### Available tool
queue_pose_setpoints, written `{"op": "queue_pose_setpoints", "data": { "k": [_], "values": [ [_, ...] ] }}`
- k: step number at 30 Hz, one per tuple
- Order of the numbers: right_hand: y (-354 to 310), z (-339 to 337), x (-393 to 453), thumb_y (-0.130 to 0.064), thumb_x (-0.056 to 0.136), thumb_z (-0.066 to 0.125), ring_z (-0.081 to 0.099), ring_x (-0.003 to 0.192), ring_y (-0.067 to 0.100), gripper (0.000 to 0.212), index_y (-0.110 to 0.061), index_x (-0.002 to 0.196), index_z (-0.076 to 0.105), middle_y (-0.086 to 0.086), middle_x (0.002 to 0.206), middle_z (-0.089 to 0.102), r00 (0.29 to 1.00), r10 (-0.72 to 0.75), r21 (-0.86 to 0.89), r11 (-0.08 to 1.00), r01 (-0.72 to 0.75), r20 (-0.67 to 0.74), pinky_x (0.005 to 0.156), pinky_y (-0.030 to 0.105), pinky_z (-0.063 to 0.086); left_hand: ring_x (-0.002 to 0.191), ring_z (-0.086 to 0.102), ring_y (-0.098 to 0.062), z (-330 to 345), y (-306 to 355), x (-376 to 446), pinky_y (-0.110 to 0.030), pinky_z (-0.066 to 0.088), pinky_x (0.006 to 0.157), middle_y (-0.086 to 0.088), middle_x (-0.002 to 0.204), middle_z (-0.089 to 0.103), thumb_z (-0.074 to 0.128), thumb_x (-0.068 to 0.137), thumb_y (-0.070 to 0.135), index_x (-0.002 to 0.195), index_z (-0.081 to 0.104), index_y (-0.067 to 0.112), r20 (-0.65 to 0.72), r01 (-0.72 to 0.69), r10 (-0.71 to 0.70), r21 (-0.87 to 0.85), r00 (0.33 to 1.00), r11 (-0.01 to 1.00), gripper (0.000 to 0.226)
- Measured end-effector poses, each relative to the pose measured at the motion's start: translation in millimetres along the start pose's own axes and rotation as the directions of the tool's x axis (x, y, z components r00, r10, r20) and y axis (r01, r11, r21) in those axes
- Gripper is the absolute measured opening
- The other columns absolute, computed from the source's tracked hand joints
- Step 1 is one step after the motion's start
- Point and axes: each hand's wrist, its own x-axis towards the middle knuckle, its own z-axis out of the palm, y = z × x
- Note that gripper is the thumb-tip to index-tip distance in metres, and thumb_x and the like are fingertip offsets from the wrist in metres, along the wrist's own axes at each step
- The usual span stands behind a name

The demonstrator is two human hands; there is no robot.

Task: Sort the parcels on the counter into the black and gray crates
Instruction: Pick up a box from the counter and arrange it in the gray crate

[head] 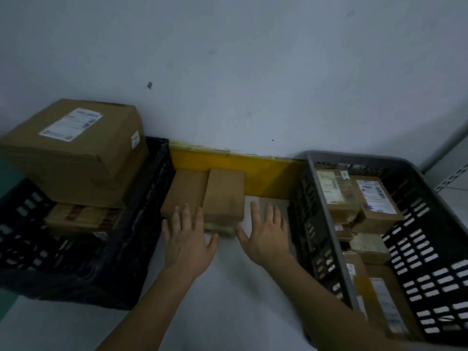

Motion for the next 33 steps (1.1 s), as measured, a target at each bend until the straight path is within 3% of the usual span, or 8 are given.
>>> {"op": "queue_pose_setpoints", "data": {
  "k": [12, 15, 20, 26, 29, 31, 32, 33],
  "values": [
    [-76, 43, 97, -0.101, 0.082, 0.028, -0.003, 0.159, 0.059, 0.117, -0.032, 0.172, -0.001, 0.026, 0.175, -0.015, 0.969, 0.098, -0.049, 0.995, -0.090, 0.226, 0.125, 0.073, 0.016, 0.164, -0.002, -0.033, 3, -46, 14, -0.059, 0.005, 0.131, -0.010, 0.179, 0.001, 0.034, 0.104, 0.066, 0.171, 0.012, 0.022, 0.048, 0.085, -0.084, -0.018, 0.995, 0.996, 0.083],
    [-90, 57, 116, -0.102, 0.079, 0.030, -0.004, 0.156, 0.063, 0.119, -0.030, 0.170, 0.008, 0.025, 0.175, -0.015, 0.956, 0.114, -0.029, 0.993, -0.110, 0.270, 0.121, 0.076, 0.019, 0.164, -0.004, -0.032, 4, -51, 20, -0.058, 0.002, 0.132, -0.009, 0.179, -0.003, 0.033, 0.105, 0.065, 0.171, 0.007, 0.023, 0.068, 0.102, -0.102, 0.002, 0.992, 0.995, 0.083],
    [-104, 72, 136, -0.097, 0.078, 0.043, 0.006, 0.152, 0.064, 0.111, -0.029, 0.162, 0.019, 0.022, 0.175, -0.008, 0.940, 0.165, -0.007, 0.985, -0.171, 0.298, 0.113, 0.070, 0.032, 0.164, -0.005, -0.030, 10, -52, 27, -0.055, 0.002, 0.132, -0.008, 0.179, -0.004, 0.033, 0.106, 0.065, 0.171, 0.003, 0.024, 0.106, 0.112, -0.114, 0.024, 0.988, 0.993, 0.083],
    [-83, 70, 128, -0.095, 0.073, 0.053, 0.014, 0.151, 0.059, 0.116, -0.025, 0.161, 0.023, 0.018, 0.174, 0.002, 0.957, 0.141, 0.010, 0.989, -0.149, 0.252, 0.114, 0.067, 0.035, 0.164, -0.001, -0.030, 11, -46, 31, -0.056, 0.006, 0.132, -0.008, 0.178, 0.005, 0.038, 0.105, 0.062, 0.170, 0.011, 0.024, 0.108, 0.092, -0.088, -0.032, 0.990, 0.995, 0.080],
    [-61, 52, 110, -0.094, 0.070, 0.050, 0.020, 0.152, 0.052, 0.113, -0.028, 0.158, 0.026, 0.011, 0.174, 0.006, 0.981, 0.093, 0.176, 0.977, -0.123, 0.171, 0.116, 0.063, 0.038, 0.163, 0.003, -0.030, 8, -45, 35, -0.056, 0.009, 0.132, -0.008, 0.178, 0.008, 0.041, 0.105, 0.061, 0.169, 0.014, 0.024, 0.124, 0.091, -0.079, -0.089, 0.989, 0.992, 0.079],
    [-46, 37, 91, -0.085, 0.076, 0.057, 0.034, 0.150, 0.039, 0.100, -0.034, 0.158, 0.032, -0.001, 0.171, 0.018, 0.993, 0.040, 0.524, 0.847, -0.094, 0.113, 0.113, 0.059, 0.046, 0.163, 0.006, -0.030, 3, -43, 40, -0.054, 0.012, 0.132, -0.007, 0.179, 0.009, 0.041, 0.106, 0.062, 0.171, 0.012, 0.024, 0.155, 0.112, -0.082, -0.191, 0.984, 0.975, 0.080],
    [-40, 28, 78, -0.079, 0.080, 0.062, 0.044, 0.147, 0.031, 0.091, -0.038, 0.157, 0.037, -0.004, 0.167, 0.030, 0.994, 0.034, 0.731, 0.675, -0.097, 0.101, 0.111, 0.055, 0.051, 0.163, 0.009, -0.029, -1, -41, 42, -0.052, 0.014, 0.132, -0.007, 0.179, 0.011, 0.041, 0.107, 0.062, 0.171, 0.012, 0.024, 0.170, 0.131, -0.088, -0.266, 0.982, 0.955, 0.080],
    [-36, 17, 62, -0.075, 0.083, 0.065, 0.054, 0.141, 0.024, 0.081, -0.043, 0.154, 0.044, -0.005, 0.161, 0.044, 0.993, 0.039, 0.894, 0.433, -0.117, 0.111, 0.107, 0.051, 0.055, 0.162, 0.015, -0.029, -4, -38, 44, -0.050, 0.018, 0.131, -0.007, 0.178, 0.013, 0.043, 0.107, 0.063, 0.171, 0.014, 0.023, 0.180, 0.153, -0.093, -0.356, 0.979, 0.922, 0.081]
  ]
}}
